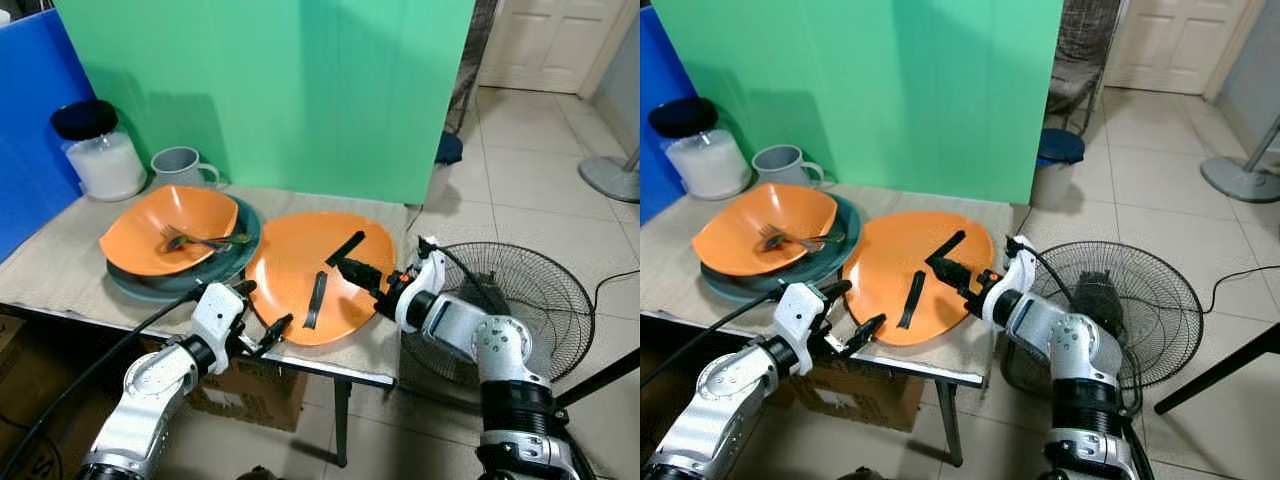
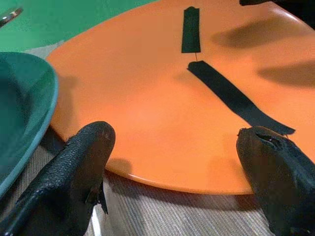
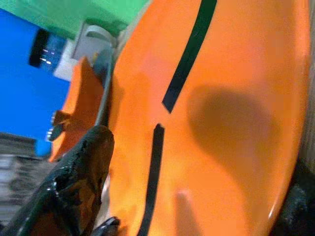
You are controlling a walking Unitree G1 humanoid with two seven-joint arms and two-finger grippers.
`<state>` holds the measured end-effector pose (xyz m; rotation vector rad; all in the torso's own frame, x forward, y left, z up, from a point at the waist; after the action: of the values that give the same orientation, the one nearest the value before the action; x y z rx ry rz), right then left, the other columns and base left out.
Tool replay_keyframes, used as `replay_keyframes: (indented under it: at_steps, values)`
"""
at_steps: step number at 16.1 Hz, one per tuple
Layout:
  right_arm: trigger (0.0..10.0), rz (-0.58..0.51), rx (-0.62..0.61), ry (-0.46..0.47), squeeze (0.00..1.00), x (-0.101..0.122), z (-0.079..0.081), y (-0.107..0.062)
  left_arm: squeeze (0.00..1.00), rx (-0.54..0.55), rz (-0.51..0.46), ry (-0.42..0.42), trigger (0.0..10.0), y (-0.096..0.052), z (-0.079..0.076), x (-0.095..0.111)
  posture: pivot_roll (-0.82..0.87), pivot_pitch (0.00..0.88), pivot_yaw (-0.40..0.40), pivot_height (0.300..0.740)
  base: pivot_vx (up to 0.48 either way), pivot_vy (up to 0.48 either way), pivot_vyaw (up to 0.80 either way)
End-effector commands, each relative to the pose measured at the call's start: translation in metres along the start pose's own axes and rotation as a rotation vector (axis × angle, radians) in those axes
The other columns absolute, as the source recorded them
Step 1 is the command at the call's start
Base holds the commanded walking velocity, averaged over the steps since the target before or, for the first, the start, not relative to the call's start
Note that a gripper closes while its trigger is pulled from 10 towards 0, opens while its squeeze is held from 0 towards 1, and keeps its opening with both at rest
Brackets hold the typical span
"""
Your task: Setting the table
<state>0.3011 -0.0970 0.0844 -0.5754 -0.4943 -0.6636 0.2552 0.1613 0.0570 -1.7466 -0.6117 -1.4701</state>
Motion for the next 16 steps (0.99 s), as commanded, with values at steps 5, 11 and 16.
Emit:
replay_keyframes:
  at_steps: [5,11,16]
  values:
    - [0.0,-0.032,0.192,0.065,0.00,-0.006,0.012,0.001,0.00,-0.020,0.042,-0.002,10.0,0.002,-0.003,-0.007,0.08,0.000,0.038,0.740,0.000,0.000,0.00]
    - [0.0,0.017,0.173,-0.022,0.00,-0.011,0.013,0.003,0.00,-0.034,0.019,0.019,10.0,0.007,-0.002,0.002,0.08,0.000,0.039,0.740,0.000,0.000,0.00]
    - [0.0,0.014,0.122,-0.023,0.00,-0.013,0.005,0.003,0.00,-0.081,-0.016,0.063,10.0,0.010,-0.008,0.015,0.08,0.000,0.048,0.740,0.000,0.000,0.00]
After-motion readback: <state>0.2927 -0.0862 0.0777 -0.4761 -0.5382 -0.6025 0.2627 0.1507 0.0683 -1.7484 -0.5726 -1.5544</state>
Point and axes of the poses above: a point about 5 cm out from each wrist's last joint towards the gripper, its own y axis pointing out of the wrist towards the gripper, its own x axis along the axis of the wrist's last joint, z = x × y, the point moved 1 cm from there along y, pointing out of the wrist towards the gripper, and after that the axes turned 10 degrees about -y, right-handed, at the moved point
